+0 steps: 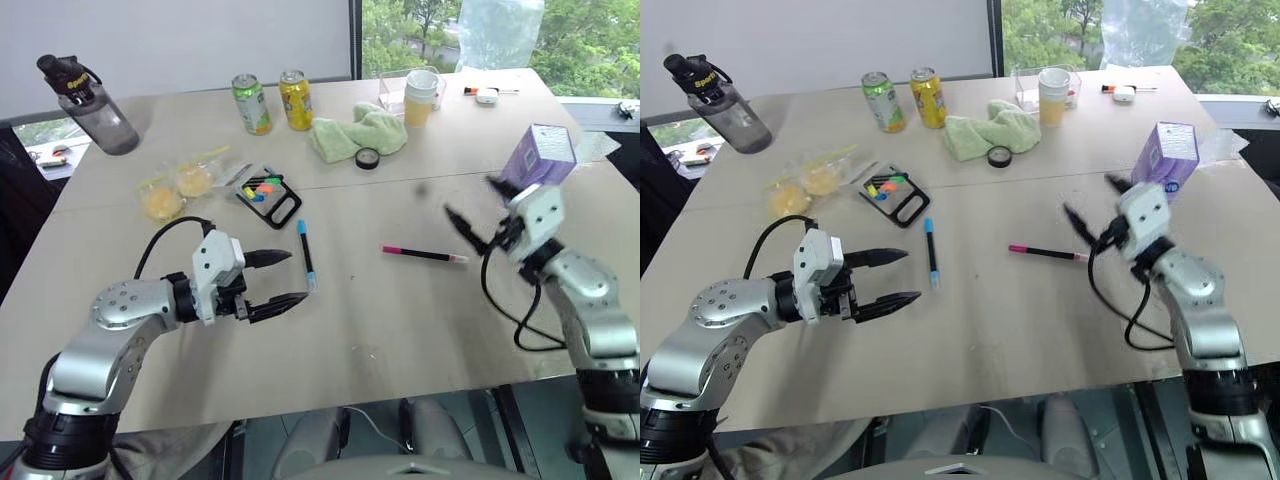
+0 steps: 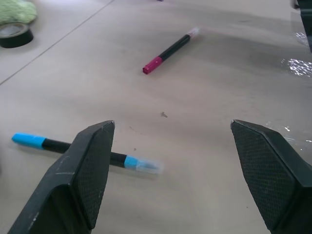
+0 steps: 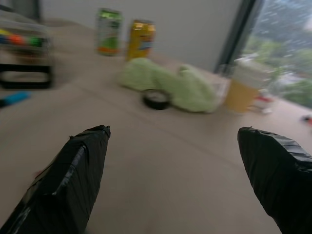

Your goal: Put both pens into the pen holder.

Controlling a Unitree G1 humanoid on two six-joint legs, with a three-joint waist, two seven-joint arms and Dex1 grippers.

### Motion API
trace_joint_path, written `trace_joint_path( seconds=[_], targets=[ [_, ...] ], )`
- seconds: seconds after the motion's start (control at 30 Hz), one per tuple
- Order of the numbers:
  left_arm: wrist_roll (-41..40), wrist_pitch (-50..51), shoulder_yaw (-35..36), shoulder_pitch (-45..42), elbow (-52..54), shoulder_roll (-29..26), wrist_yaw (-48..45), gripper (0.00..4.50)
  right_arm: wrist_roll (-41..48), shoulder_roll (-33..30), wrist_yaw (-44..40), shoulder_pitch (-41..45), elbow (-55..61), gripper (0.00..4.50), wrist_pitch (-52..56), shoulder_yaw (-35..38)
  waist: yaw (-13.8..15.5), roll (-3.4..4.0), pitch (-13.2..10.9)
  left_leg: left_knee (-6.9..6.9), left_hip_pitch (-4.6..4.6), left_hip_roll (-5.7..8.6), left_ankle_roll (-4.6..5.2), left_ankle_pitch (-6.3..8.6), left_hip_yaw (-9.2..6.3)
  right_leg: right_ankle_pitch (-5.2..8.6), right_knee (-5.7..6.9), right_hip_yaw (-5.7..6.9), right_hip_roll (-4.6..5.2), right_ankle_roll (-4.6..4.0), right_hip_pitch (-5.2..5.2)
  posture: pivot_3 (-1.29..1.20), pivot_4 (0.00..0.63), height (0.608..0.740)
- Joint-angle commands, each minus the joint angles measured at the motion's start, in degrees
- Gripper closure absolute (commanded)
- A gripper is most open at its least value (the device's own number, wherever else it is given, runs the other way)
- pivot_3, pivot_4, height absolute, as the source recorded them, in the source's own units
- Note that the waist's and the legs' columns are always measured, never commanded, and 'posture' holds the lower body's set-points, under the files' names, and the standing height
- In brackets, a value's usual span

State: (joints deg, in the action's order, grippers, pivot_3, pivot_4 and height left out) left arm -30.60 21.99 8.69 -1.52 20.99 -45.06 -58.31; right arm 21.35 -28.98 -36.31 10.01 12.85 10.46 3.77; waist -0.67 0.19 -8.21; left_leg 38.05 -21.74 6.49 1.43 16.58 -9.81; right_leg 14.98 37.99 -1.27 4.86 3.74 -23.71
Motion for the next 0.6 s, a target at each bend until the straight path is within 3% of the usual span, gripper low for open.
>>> trace_joint_path(
  seconds=[0.03,0.23,0.4,0.6],
  targets=[
    [0.92,1.11,1.52,0.73,1.26,1.77,5.26,0.58,8.78,-3.41,-7.79,-4.91,6.40,0.03,5.62,1.56,0.11,0.00,0.00,0.02,0.01,0.00,0.00,0.00,0.00,0.00,0.01,0.00,0.00,0.00,0.02,0.00,0.150,0.740],
    [2.58,6.12,-0.75,2.64,5.21,9.66,18.29,0.58,14.97,-6.91,-13.99,-10.40,8.97,0.03,9.13,3.39,-0.05,-0.02,0.00,0.07,0.03,0.00,0.00,0.01,0.01,-0.01,0.04,-0.01,0.00,0.01,0.05,0.00,0.150,0.740],
    [9.91,10.19,-4.54,0.49,5.30,15.86,31.54,0.58,16.18,-6.57,-14.09,-10.93,9.29,0.03,9.59,4.28,0.39,-0.06,-0.01,0.14,0.05,0.00,-0.01,0.00,-0.01,-0.01,0.12,0.02,0.00,0.02,0.08,0.00,0.150,0.740],
    [9.14,12.27,-7.71,-0.38,7.40,17.83,31.16,0.58,13.67,-6.64,-14.59,-12.33,9.02,0.03,6.86,3.98,0.91,-0.08,0.00,0.18,0.04,0.02,0.00,0.01,-0.01,-0.01,0.10,0.03,0.00,0.03,0.10,0.00,0.150,0.740]
  ],
)
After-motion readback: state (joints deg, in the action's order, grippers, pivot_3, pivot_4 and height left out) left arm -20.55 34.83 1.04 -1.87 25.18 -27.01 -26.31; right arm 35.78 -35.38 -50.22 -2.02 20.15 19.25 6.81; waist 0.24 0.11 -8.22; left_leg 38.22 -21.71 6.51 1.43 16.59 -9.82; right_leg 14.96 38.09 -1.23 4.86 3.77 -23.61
